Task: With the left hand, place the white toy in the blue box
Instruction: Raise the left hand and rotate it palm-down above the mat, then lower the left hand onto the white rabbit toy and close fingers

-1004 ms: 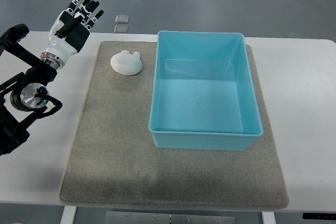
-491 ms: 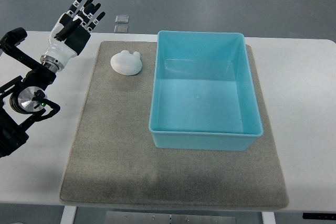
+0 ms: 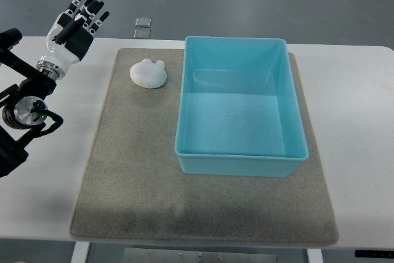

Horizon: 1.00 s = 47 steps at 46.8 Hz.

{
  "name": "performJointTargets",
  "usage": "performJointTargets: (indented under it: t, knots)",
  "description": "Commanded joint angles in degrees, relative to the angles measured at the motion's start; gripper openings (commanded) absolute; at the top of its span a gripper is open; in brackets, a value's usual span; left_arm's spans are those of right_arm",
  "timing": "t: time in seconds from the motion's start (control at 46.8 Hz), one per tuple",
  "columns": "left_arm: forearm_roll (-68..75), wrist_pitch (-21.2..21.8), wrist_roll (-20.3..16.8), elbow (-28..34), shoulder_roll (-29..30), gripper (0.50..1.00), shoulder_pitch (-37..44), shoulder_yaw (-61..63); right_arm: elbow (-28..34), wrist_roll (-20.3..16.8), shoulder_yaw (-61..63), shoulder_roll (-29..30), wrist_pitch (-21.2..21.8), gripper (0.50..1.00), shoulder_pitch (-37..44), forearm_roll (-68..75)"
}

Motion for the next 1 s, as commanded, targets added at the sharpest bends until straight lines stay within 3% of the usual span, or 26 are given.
performJointTargets:
  t: [0.0,0.235,0.385,0.662,0.769,0.983]
  knots:
    - [0.3,0.2,0.0,1.0,0.2,0.973,-0.8,0.0,0.0,0.0,0.0,0.0,0.0,0.936,0.0,0.0]
    - [1.2,-0.6,0.0,3.5,1.4,0.954,-2.9,0.7,0.0,0.0,0.0,0.0,0.0,0.936,0.0,0.0]
    - [9.0,-1.4,-0.3,3.4,3.2,0.981,-3.2,1.3,0.0,0.0,0.0,0.0,0.0,0.936,0.0,0.0]
    - [13.7,-7.3,-0.5,3.1,3.3,0.994,-3.3,0.3,0.0,0.0,0.0,0.0,0.0,0.936,0.0,0.0]
    - [15.6,-7.5,-0.5,3.7,3.8,0.992,-4.0,1.3,0.0,0.0,0.0,0.0,0.0,0.936,0.0,0.0]
    - [43.0,-6.1,-0.7,3.3,4.8,0.977,-6.8,1.0,0.0,0.0,0.0,0.0,0.0,0.936,0.0,0.0]
